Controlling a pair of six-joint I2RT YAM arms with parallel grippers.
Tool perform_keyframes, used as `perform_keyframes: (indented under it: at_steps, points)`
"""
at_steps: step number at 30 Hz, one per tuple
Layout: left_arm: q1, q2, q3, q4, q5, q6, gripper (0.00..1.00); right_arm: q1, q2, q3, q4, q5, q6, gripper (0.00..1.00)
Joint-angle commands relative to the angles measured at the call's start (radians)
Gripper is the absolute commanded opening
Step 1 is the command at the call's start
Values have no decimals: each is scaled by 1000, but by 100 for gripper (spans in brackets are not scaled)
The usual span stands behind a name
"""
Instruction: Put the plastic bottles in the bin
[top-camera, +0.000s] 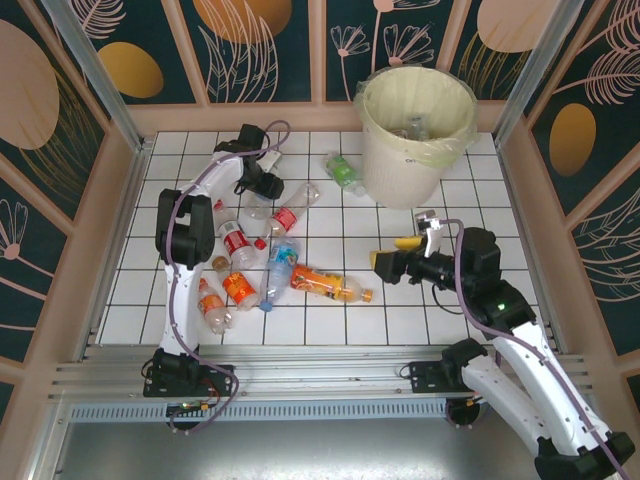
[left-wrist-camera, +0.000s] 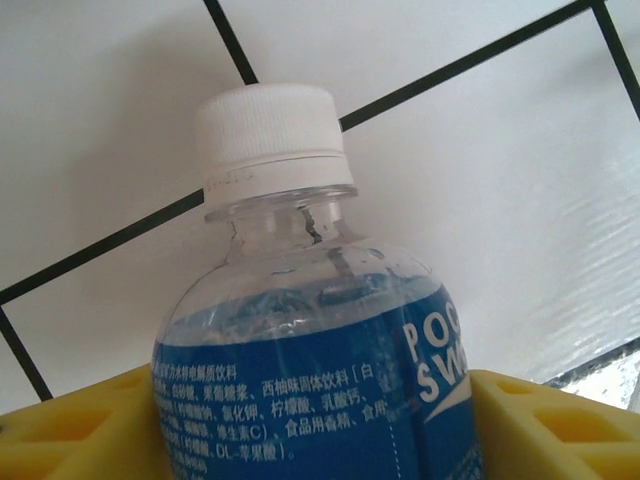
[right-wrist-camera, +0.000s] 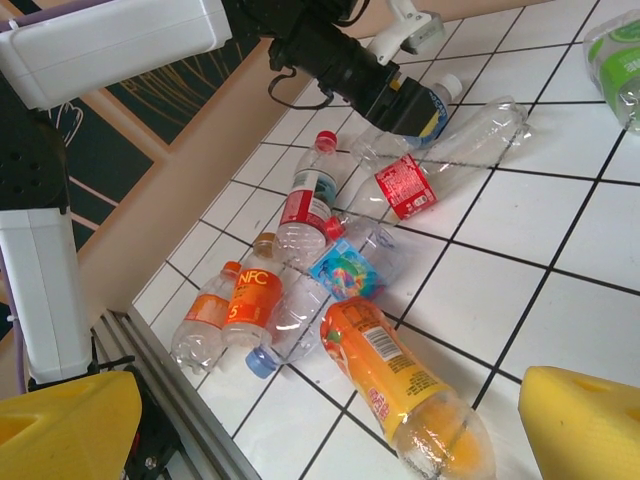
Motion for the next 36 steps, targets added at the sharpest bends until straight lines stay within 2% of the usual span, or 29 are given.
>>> perform_keyframes:
  at_steps: [1, 6, 13, 19, 25, 33, 36]
  points:
    - [3, 6, 22, -28, -1, -25, 62, 6, -18, -2, -19, 18, 12, 98]
    - [3, -76, 35, 51, 55, -105, 61, 6, -61, -14, 14, 16, 11, 97]
    - [3, -195, 24, 197, 155, -294, 62, 6, -159, -2, 42, 83, 11, 99]
    - [4, -331, -101, 458, 275, -513, 62, 6, -289, -18, 102, 166, 24, 99]
    - [-7, -410, -147, 662, 402, -690, 62, 6, -408, -33, 122, 245, 24, 99]
    - [-107, -417, -10, 670, 334, -686, 63, 6, -504, -53, 113, 283, 2, 99]
    - [-145, -407, 13, 752, 310, -723, 63, 6, -514, -54, 101, 290, 1, 99]
